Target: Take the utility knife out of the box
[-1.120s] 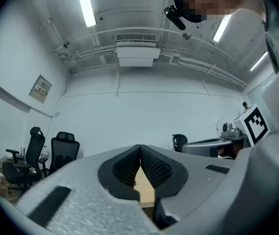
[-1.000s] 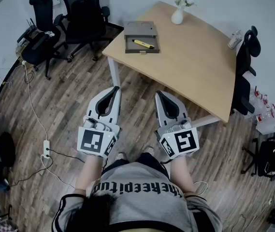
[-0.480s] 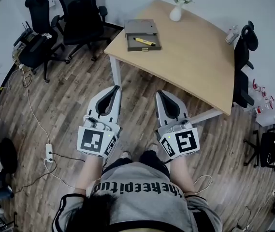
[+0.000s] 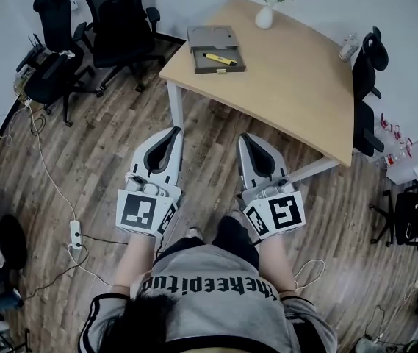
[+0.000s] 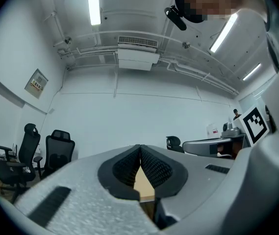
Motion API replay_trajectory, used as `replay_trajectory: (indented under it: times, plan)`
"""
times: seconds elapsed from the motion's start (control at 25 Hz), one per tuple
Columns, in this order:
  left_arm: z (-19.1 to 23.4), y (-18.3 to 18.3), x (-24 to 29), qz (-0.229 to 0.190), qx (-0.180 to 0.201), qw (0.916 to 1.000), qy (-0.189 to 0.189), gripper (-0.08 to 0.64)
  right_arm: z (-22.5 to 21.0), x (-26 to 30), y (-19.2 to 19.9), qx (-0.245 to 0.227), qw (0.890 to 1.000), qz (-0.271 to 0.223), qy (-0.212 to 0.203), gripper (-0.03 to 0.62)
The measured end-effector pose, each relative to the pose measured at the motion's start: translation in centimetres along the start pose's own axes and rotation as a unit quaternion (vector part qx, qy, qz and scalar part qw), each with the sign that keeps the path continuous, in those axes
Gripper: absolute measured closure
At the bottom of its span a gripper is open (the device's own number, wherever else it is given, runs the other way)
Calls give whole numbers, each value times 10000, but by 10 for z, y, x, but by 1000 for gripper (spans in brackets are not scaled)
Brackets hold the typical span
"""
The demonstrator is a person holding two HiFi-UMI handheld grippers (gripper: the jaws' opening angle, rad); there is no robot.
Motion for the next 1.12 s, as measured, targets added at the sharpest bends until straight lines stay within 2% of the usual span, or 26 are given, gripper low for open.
replay_trajectory:
  times: [0.36, 1.12]
  plan:
    - [10, 2, 17, -12, 33, 10000, -83, 541, -11, 17, 1, -57, 9999, -19, -103, 588]
    - [22, 21, 139, -11, 124, 9992, -392, 541, -111, 102, 7, 12, 9983, -63, -573, 588]
Point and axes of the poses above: the fingertips, and each gripper's own axes: x forward along the fingers, z to its left, y out of its underside, the point moved 2 cm from there along -x, backward along the fingers, and after that the axes turned 6 degrees about y, right-handed, at the moved point
